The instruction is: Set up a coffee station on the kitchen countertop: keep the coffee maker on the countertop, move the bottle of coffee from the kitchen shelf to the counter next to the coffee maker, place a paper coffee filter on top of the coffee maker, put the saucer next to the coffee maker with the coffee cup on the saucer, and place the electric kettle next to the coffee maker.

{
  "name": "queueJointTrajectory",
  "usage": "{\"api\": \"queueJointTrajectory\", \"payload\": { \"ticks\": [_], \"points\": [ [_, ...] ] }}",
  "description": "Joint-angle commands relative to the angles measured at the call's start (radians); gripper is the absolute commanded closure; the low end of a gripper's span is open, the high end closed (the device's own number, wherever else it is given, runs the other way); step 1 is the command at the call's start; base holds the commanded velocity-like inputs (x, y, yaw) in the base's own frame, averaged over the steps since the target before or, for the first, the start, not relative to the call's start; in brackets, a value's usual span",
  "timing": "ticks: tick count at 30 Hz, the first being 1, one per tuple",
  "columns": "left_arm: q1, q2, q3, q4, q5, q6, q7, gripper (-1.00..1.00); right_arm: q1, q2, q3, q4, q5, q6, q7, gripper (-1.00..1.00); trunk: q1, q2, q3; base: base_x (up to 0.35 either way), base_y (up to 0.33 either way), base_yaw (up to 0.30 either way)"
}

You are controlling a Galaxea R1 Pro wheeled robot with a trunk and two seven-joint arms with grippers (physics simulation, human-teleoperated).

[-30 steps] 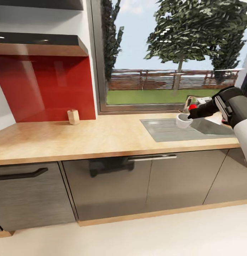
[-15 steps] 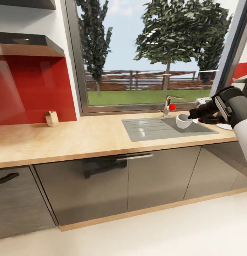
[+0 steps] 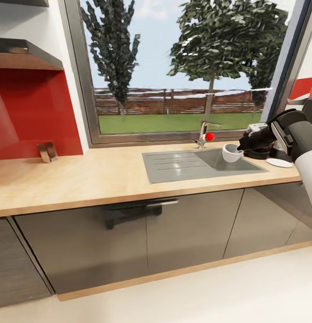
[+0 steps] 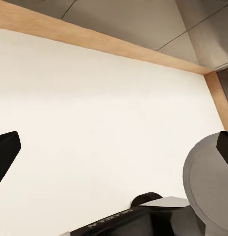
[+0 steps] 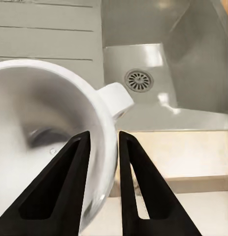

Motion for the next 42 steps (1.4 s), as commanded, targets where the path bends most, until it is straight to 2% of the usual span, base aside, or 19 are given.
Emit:
{"api": "queueJointTrajectory", "payload": {
  "ticks": [1, 14, 32, 42],
  "points": [
    [0.0, 0.0, 0.001, -0.001, 0.0, -0.006, -0.002, -1.0, 0.0, -0.001, 0.004, -0.001, 0.009, 0.001, 0.012, 1.0, 0.0, 0.0, -0.001, 0.24, -0.216, 0.0],
    [0.0, -0.001, 0.0, -0.001, 0.0, -0.006, -0.001, -1.0, 0.0, -0.003, 0.004, 0.0, 0.009, 0.001, 0.012, 1.0, 0.0, 0.0, 0.0, 0.228, -0.225, -0.012],
    [0.0, -0.001, 0.004, 0.0, 0.0, -0.006, -0.001, -1.0, 0.0, -0.006, 0.004, 0.002, 0.009, 0.001, 0.012, 1.0, 0.0, 0.0, 0.015, 0.024, -0.053, -0.225],
    [0.0, -0.001, 0.001, 0.0, 0.0, -0.006, -0.001, -1.0, 0.0, -0.006, 0.004, 0.002, 0.009, 0.001, 0.012, 1.0, 0.0, 0.0, 0.017, 0.133, -0.217, -0.05]
  ]
}}
